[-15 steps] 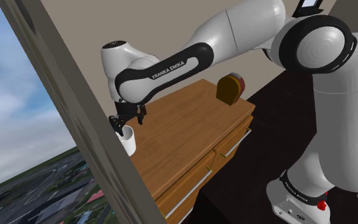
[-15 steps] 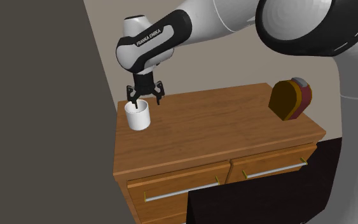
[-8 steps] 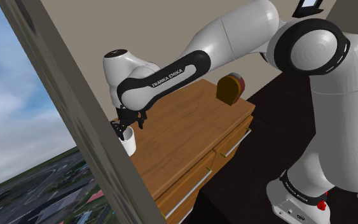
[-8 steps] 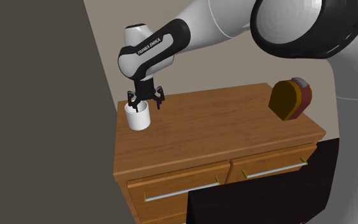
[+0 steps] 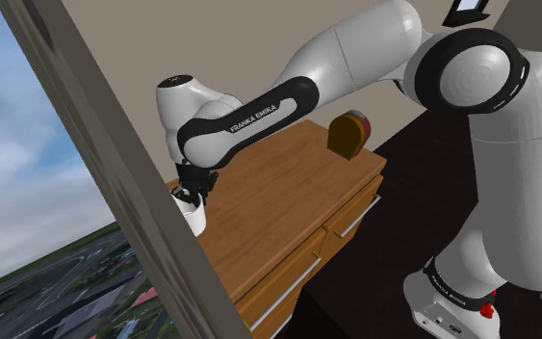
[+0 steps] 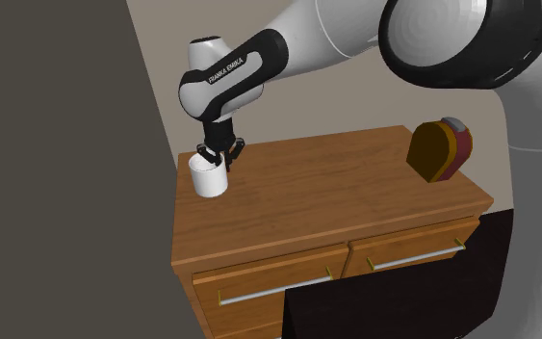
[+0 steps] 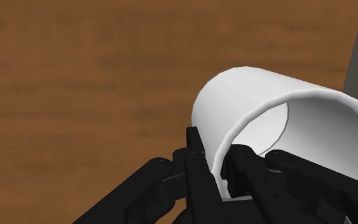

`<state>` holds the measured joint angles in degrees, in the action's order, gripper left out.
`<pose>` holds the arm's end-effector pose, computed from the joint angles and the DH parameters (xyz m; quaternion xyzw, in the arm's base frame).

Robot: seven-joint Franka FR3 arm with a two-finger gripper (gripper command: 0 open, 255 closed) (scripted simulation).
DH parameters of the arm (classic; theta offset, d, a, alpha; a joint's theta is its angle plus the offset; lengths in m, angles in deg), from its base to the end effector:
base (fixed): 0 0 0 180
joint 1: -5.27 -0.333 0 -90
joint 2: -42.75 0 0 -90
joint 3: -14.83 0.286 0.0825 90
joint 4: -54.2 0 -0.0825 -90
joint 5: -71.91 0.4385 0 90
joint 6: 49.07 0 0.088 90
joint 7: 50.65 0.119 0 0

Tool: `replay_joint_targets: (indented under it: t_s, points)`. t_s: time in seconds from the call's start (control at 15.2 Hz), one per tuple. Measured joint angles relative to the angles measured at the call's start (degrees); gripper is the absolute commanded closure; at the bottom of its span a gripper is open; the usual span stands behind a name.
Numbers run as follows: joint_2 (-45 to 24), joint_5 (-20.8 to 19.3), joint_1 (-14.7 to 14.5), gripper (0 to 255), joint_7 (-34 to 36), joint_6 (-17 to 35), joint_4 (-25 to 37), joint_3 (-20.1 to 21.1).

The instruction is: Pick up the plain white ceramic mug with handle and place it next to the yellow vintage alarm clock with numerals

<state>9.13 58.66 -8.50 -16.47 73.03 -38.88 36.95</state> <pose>0.5948 0.3896 0.2293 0.9986 0.0506 -0.0178 0.0018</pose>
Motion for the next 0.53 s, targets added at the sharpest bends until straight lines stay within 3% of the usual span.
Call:
replay_joint_targets:
  t_s: [0.53]
  points:
    - [0.5,0.2,0.1,255,-0.1,-0.7,0.1,0.1]
